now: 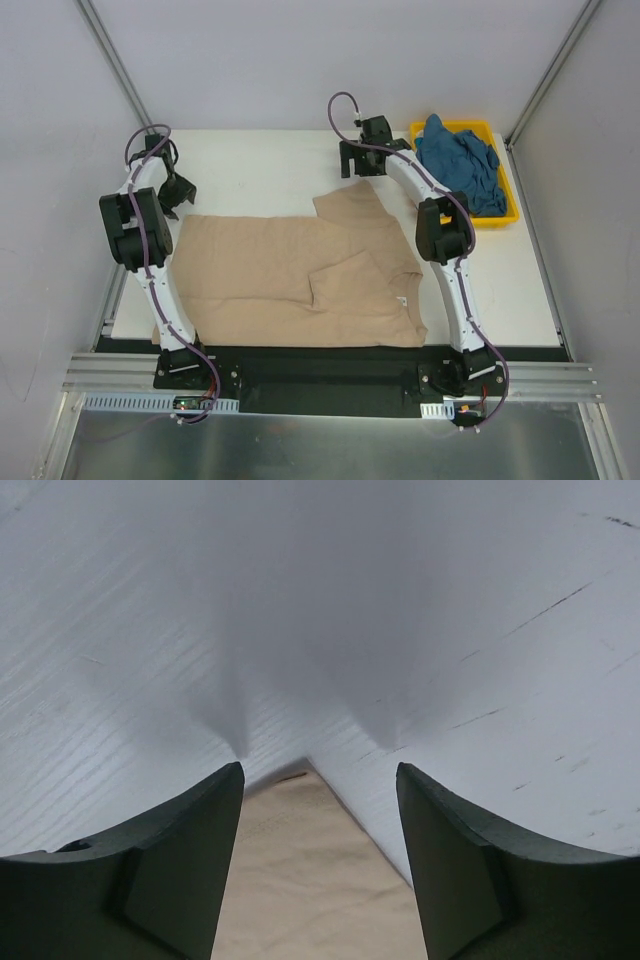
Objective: Fold and stack the t-shirts
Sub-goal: Grap the side of the flattened tshirt furthest away from the robot with both arms
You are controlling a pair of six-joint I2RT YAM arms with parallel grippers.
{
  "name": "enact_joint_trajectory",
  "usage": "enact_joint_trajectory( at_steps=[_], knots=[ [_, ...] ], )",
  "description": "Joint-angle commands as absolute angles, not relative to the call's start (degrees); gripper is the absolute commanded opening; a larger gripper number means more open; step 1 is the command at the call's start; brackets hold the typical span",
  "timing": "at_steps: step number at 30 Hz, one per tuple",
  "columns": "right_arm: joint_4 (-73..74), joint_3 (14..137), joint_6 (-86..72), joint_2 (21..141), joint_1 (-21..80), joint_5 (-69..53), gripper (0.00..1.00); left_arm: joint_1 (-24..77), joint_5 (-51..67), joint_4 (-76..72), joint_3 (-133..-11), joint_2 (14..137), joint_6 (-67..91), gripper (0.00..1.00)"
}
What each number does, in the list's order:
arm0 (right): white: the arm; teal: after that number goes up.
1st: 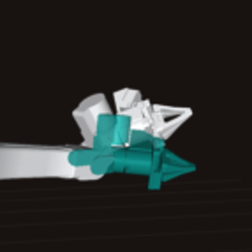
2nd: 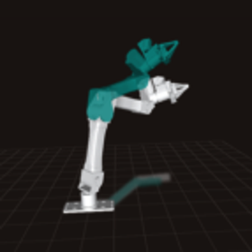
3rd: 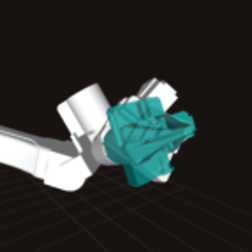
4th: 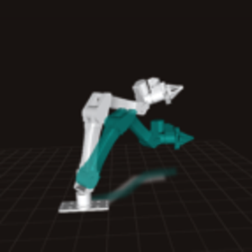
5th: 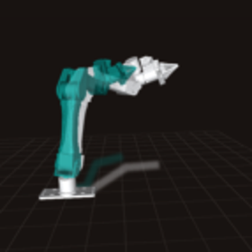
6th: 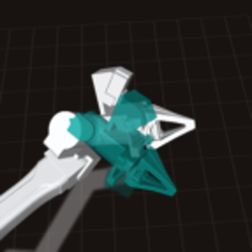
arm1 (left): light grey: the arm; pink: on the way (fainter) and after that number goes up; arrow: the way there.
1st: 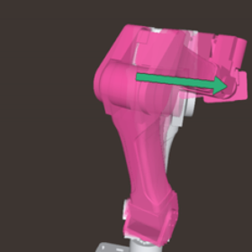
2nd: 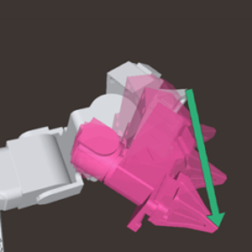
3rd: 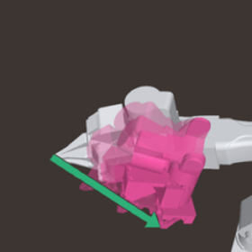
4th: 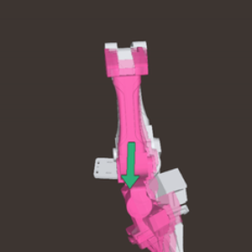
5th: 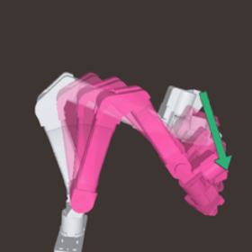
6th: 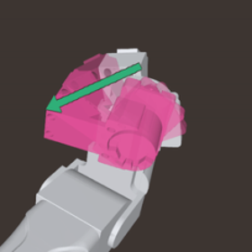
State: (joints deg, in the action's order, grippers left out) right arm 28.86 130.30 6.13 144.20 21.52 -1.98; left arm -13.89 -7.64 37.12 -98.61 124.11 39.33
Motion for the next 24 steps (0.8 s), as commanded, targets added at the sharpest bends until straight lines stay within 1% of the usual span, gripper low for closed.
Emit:
enact_joint_trajectory(
  at_steps=[1, 3, 6, 10, 12, 15, 16, 17, 18, 19, 20, 21, 22, 23, 24],
  knots=[
    [25.6, 135.5, 0.4, 146.7, 21.6, -5.2, 0.96, -13.4, -10.0, 39.6, -100.5, 124.6, 38.0, 0.62],
    [25.9, 135.2, 0.2, 146.8, 21.6, -5.0, 0.96, -13.3, -9.8, 39.8, -100.5, 125.2, 37.8, 0.58],
    [26.7, 133.7, 1.0, 145.3, 21.7, -3.2, 0.97, -13.1, -9.4, 40.1, -100.5, 125.7, 37.7, 0.57],
    [32.7, 133.3, 2.1, 145.2, 21.7, -2.0, 0.99, -12.6, -9.4, 40.2, -100.6, 126.0, 37.7, 0.54],
    [34.4, 133.2, 2.5, 145.2, 21.7, -1.8, 0.96, -12.6, -9.1, 40.3, -100.6, 126.5, 37.6, 0.51],
    [37.9, 133.1, 4.0, 145.3, 21.9, -0.4, 0.93, -12.5, -9.1, 40.4, -100.6, 126.7, 37.3, 0.5],
    [38.4, 133.0, 4.5, 145.3, 22.0, -0.4, 0.9, -12.5, -9.2, 40.5, -100.5, 126.8, 37.3, 0.5],
    [38.7, 132.9, 5.4, 145.5, 22.1, -0.4, 0.86, -12.5, -9.3, 40.7, -100.5, 126.9, 37.2, 0.45],
    [39.0, 132.8, 5.9, 145.5, 22.2, -0.4, 0.82, -12.4, -9.4, 40.8, -100.4, 127.0, 37.2, 0.44],
    [39.1, 132.8, 6.2, 145.5, 22.2, 1.4, 0.72, -12.5, -9.2, 40.8, -100.4, 127.2, 37.2, 0.41],
    [39.0, 132.8, 6.5, 145.5, 22.3, 1.7, 0.68, -12.4, -9.1, 40.9, -100.4, 127.2, 37.2, 0.38],
    [39.0, 133.0, 6.6, 145.7, 22.5, 1.4, 0.63, -12.4, -9.1, 40.9, -100.4, 127.3, 37.2, 0.33],
    [38.9, 133.1, 6.6, 145.7, 22.5, 0.7, 0.59, -12.4, -8.6, 40.9, -100.4, 127.4, 37.2, 0.3],
    [38.8, 133.1, 6.6, 145.7, 22.5, 0.5, 0.57, -12.4, -8.4, 41.0, -100.5, 127.7, 37.2, 0.27],
    [38.6, 133.1, 6.6, 145.8, 22.5, 0.5, 0.53, -12.3, -8.1, 41.0, -100.4, 127.7, 37.2, 0.19]
  ],
)
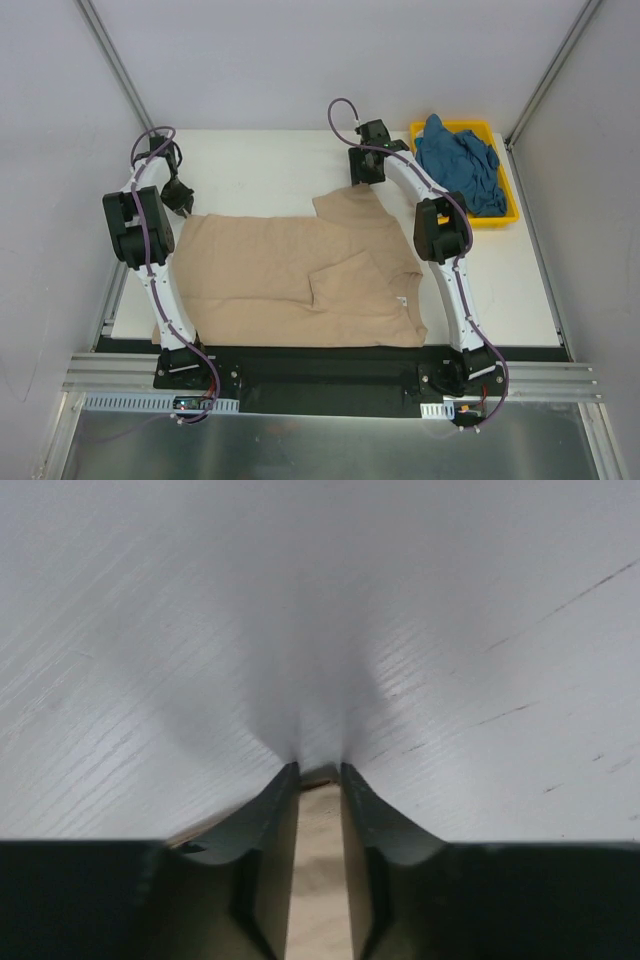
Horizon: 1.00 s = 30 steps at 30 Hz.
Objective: Fold and stack the t-shirts
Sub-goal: Grap the side of the flattened tshirt furthest away from the robot with both arms
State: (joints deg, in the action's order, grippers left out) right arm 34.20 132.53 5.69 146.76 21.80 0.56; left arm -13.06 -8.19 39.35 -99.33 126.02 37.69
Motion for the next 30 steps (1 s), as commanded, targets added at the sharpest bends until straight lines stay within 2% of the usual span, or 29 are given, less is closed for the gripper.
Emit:
enact_joint_trajectory(
  at_steps=[1, 2, 3, 9, 12, 14, 23, 30],
  knots=[
    [38.6, 133.1, 6.7, 145.7, 22.6, 0.5, 0.46, -12.2, -7.6, 41.0, -100.4, 127.9, 36.9, 0.14],
    [38.5, 133.1, 6.6, 145.6, 22.6, 0.5, 0.43, -12.2, -6.9, 41.0, -100.3, 127.7, 36.9, 0.1],
    [38.2, 132.9, 6.5, 145.3, 22.7, 0.5, 0.41, -12.1, -6.8, 41.0, -100.2, 127.6, 36.9, 0.0],
    [34.4, 131.2, 6.7, 142.8, 22.8, -1.8, 0.16, -11.9, -8.3, 41.0, -98.4, 124.5, 36.2, 0.0],
    [32.7, 130.9, 7.1, 141.1, 22.9, -3.9, 0.12, -11.7, -9.4, 41.0, -97.7, 121.6, 35.4, 0.0],
    [31.8, 129.0, 8.1, 139.6, 23.3, -4.1, 0.01, -11.5, -9.3, 41.0, -96.9, 118.9, 35.2, 0.0],
    [26.5, 113.5, 10.7, 122.7, 25.9, -4.0, 0.01, -10.4, -11.3, 40.0, -86.1, 107.1, 36.4, 0.0],
    [24.3, 93.7, 10.8, 107.0, 28.6, -5.7, 0.01, -9.5, -10.6, 36.4, -71.4, 94.8, 40.0, 0.0]
  ],
)
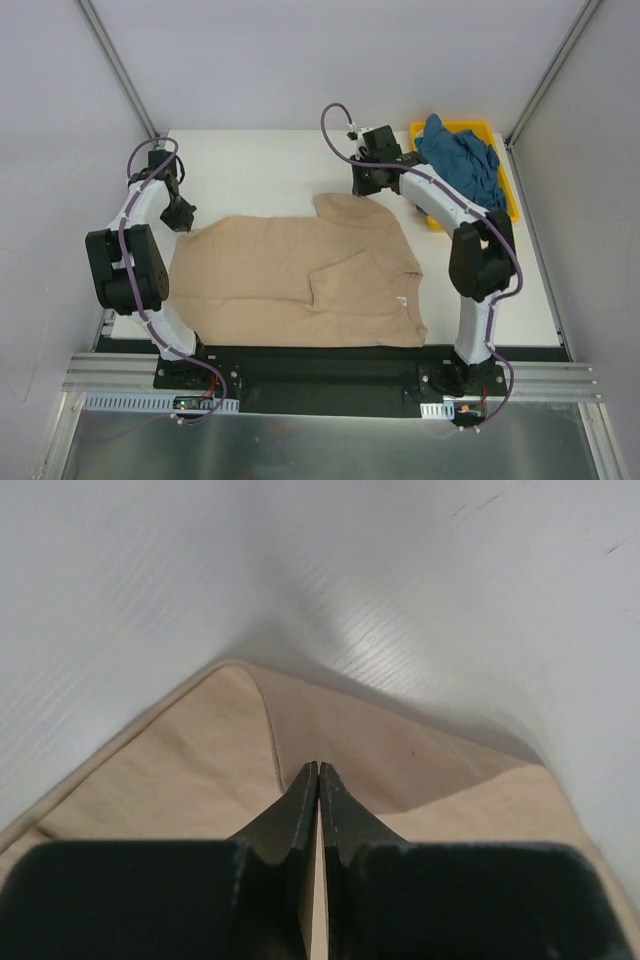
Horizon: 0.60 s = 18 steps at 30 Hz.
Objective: Fold and stack the t-shirts
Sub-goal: Grap the side of the flattened tshirt furthest away from the robot with both arms, then fold the other side of the tshirt into a rectangle
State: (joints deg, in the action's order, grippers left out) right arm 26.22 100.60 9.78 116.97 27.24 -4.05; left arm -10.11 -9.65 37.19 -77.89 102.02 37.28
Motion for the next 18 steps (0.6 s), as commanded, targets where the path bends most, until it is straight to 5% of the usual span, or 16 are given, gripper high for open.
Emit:
enact_joint_trajectory(
  at_steps=[1, 18],
  knots=[
    [24.5, 89.7, 10.6, 105.3, 28.8, -5.7, 0.01, -9.3, -10.6, 36.1, -68.2, 92.0, 40.9, 0.0],
    [36.6, 66.7, 8.0, 78.0, 33.1, 1.1, 0.01, -9.4, -18.3, 35.5, -50.7, 69.9, 45.9, 0.0]
  ],
)
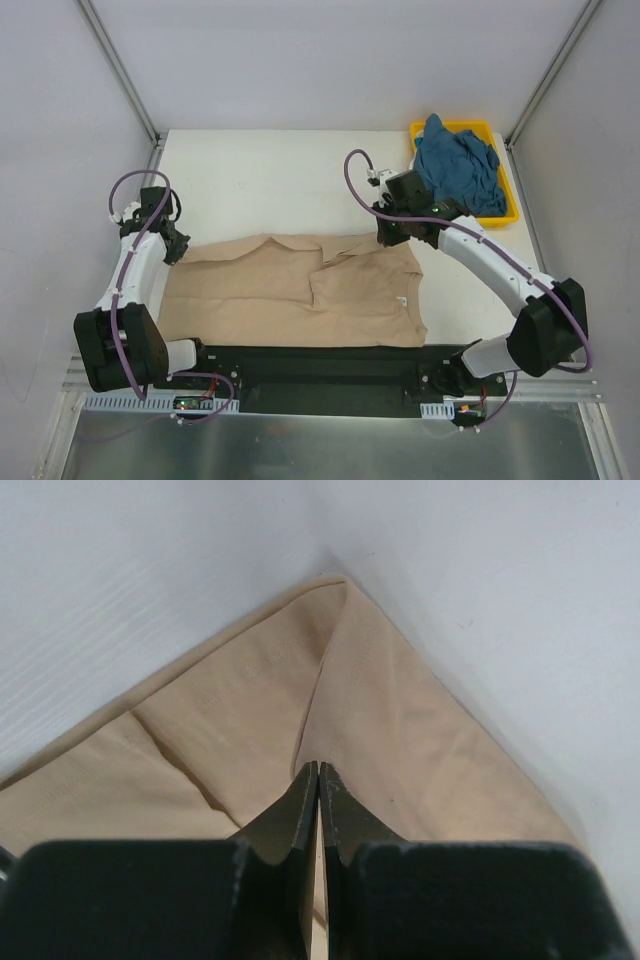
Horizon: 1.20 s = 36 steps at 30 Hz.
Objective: Fold and stack the t-shirts
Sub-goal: Fold the other side of the tshirt into a rectangle
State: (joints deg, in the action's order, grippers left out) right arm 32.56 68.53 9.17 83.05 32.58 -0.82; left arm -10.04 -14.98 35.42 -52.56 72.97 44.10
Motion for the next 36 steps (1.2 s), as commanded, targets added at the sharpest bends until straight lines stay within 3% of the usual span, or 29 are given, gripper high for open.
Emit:
enact_joint_trajectory(
  at_steps=[1, 12, 25, 36],
  knots=[
    [37.1, 66.3, 7.8, 77.3, 33.2, 0.8, 0.01, -9.4, -18.5, 35.5, -50.3, 69.3, 46.2, 0.0],
    [43.9, 65.8, 7.7, 70.8, 33.2, 1.4, 0.01, -11.7, -22.1, 35.6, -49.1, 61.7, 47.6, 0.0],
    [50.4, 65.1, 8.7, 67.9, 33.2, 1.6, 0.01, -15.1, -21.8, 36.6, -47.9, 60.0, 47.7, 0.0],
    [52.6, 59.5, 9.1, 65.0, 33.3, -5.6, 0.01, -15.0, -21.8, 36.5, -45.2, 62.0, 47.7, 0.0]
  ],
)
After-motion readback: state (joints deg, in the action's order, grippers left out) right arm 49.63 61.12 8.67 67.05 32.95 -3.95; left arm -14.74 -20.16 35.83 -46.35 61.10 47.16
